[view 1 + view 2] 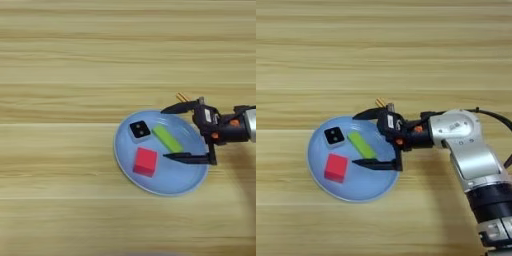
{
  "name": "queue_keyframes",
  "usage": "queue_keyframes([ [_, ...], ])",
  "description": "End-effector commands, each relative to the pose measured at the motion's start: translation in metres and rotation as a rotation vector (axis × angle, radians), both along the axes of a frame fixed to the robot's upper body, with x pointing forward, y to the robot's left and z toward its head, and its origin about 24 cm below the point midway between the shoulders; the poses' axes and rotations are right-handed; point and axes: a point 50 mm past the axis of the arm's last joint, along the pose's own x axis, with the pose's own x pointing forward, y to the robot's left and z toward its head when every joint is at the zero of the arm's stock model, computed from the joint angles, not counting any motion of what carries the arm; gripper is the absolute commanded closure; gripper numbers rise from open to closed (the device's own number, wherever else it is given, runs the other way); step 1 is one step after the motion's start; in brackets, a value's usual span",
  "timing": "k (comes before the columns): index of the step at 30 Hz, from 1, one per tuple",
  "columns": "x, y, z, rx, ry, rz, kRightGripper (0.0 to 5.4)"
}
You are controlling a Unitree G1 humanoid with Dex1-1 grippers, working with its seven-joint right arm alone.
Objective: Move the objects on the table
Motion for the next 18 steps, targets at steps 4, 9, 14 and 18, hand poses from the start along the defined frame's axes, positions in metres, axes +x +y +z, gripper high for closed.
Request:
queue_keyframes([
  [4,0.028,0.0,0.046,0.128,-0.2,-0.139,0.05],
  [9,0.05,-0.005,0.059,0.18,-0.267,-0.314,0.05],
  [14,0.055,-0.006,0.055,0.127,-0.299,-0.349,0.05],
  [18,0.063,-0.01,0.049,0.05,-0.332,-0.427,0.05],
])
